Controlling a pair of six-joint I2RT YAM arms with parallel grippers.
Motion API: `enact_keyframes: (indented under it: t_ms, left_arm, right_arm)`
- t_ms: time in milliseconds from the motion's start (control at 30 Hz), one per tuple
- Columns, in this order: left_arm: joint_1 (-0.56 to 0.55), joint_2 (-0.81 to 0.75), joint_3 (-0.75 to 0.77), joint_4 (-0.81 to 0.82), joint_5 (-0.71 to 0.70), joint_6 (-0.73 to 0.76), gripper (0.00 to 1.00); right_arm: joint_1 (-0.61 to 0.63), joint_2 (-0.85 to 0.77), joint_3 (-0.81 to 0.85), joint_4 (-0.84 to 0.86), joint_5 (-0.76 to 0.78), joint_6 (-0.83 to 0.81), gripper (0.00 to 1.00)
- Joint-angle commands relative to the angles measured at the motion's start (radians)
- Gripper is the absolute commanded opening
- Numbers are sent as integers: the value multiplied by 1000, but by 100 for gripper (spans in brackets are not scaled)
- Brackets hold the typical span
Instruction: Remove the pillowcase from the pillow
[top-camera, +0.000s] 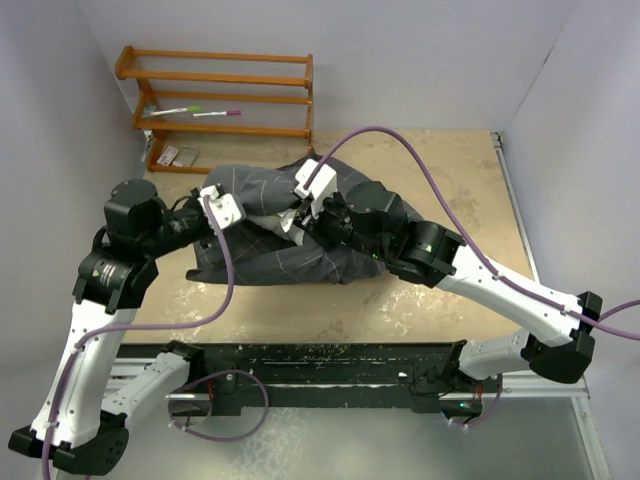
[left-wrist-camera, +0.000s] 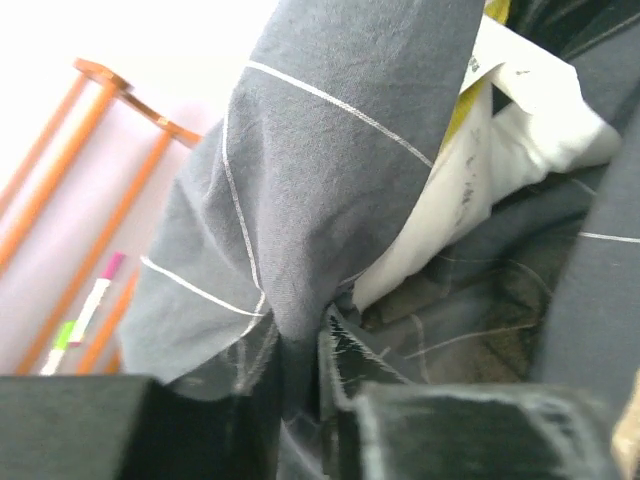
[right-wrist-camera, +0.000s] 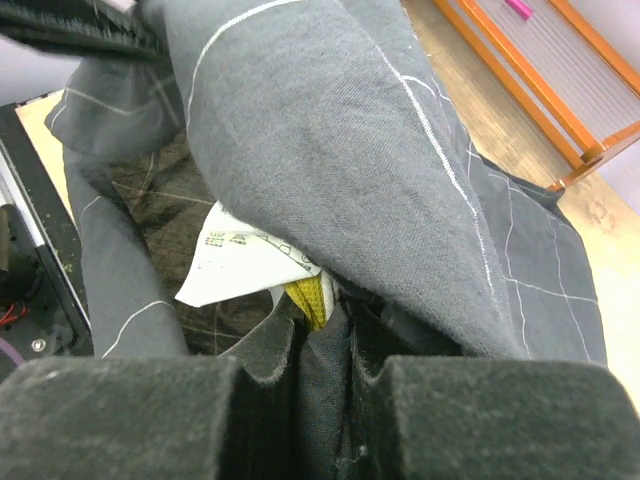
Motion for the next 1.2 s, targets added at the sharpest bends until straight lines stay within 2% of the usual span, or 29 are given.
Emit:
enact_keyframes:
  t_ms: [0, 100, 333, 633, 867, 1033, 1167]
  left_arm:
    - [2, -54, -5, 172, -93, 16, 13]
    - [2, -60, 10, 264, -163, 3, 0]
    - [2, -12, 47, 510, -422, -10, 0]
    - [2, 70, 92, 485, -503, -15, 0]
    - [3, 111, 110, 480, -570, 5, 0]
    - [2, 132, 150, 482, -547, -54, 0]
    - [4, 152, 205, 403, -500, -157, 0]
  right_arm:
    - [-6, -20, 98, 123, -75, -27, 0]
    - [-8, -28, 101, 112, -113, -28, 0]
    - [-8, -59, 90, 77, -202, -26, 0]
    - [-8, -250, -31, 219, -232, 61, 0]
    - [-8, -375, -40, 239, -193, 67, 0]
    - [-9, -427, -37, 274, -107, 60, 0]
    - [-9, -459, -30, 300, -88, 47, 0]
